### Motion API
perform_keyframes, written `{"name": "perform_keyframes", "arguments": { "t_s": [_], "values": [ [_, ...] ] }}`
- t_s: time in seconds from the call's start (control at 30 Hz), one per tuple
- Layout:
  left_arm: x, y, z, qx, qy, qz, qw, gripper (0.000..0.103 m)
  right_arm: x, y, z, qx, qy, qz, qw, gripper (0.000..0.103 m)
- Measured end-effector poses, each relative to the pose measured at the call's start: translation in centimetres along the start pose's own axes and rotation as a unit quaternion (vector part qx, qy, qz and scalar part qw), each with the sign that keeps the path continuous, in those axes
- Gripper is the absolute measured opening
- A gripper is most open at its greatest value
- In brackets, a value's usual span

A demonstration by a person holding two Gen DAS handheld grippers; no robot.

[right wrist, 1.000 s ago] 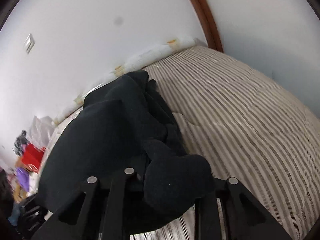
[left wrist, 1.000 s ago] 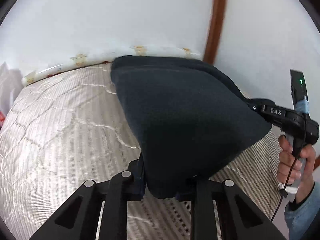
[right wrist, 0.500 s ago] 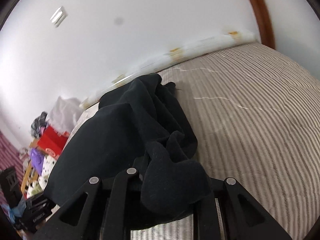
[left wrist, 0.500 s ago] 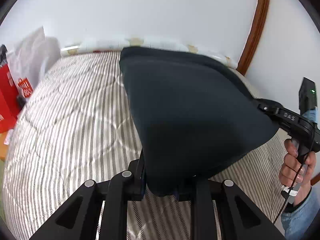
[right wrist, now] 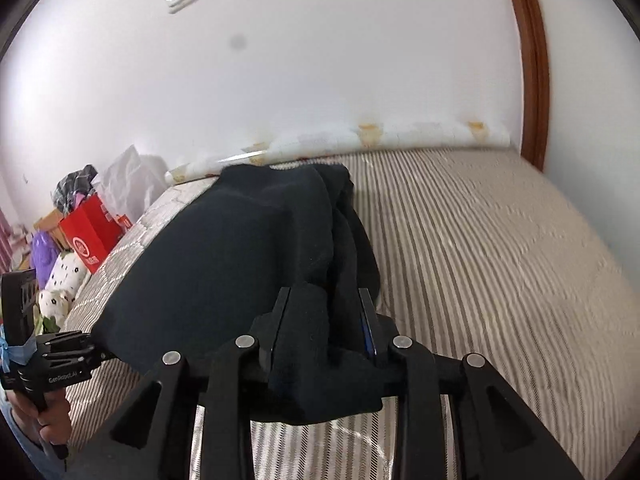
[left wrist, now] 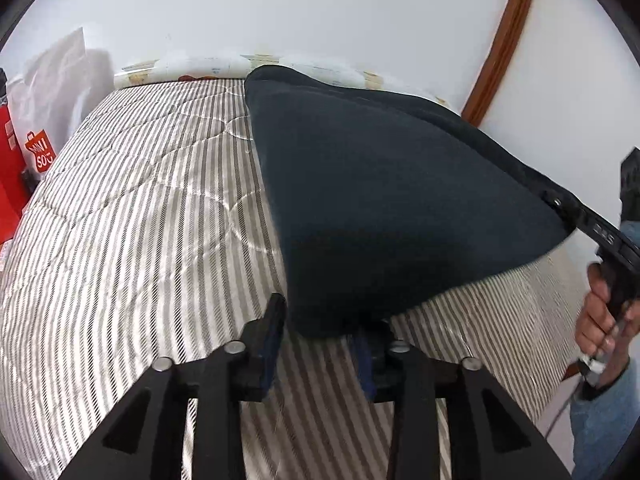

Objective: Fold small clothes

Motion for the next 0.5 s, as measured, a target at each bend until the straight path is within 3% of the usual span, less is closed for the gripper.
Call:
{"name": "perform_keyframes", "arguments": {
  "t_s": [0.1,0.17,0.27,0.37,0.43,0.5],
  "values": [
    [1.9,0.5,0.3,-0.012,0.017,0.005,0.9998,0.036,0.3,-0.3,-0.2,0.011,0.002,0.009,1.000,0.034],
    [3.5,0.4,0.7,-0.028,0.020,0.023,0.9991,0.045,0.2,0.1,0.3,0.012,0.008,0.003,1.000,0.040],
    [5.1,-0.7,1.5,-0.042,0.026,0.054,0.9973,0.049,0.0,1.3,2.6,-0.019,0.010,-0.010,1.000,0.040],
    [4.6,-2.6,2.0,-0.047,0.022,0.065,0.9965,0.049,0.9,2.2,4.8,-0.062,-0.004,-0.007,0.998,0.040],
    [3.5,-3.9,2.1,-0.047,0.007,0.077,0.9959,0.049,1.6,2.1,5.0,-0.060,0.001,0.001,0.998,0.040],
    [1.8,-4.7,2.0,-0.040,0.006,0.059,0.9974,0.049,2.0,1.7,4.4,-0.047,-0.001,0.011,0.999,0.039]
  ]
}}
Point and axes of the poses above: each gripper's, at about its wrist camera, not at the fingertips, and x roughly against the way its jaws point, z to its right, y to its underside, the point moved 3 cm from there along -x, roughly the way its jaws point, and after that the axes turned 13 degrees about x, right-handed, at the moved point
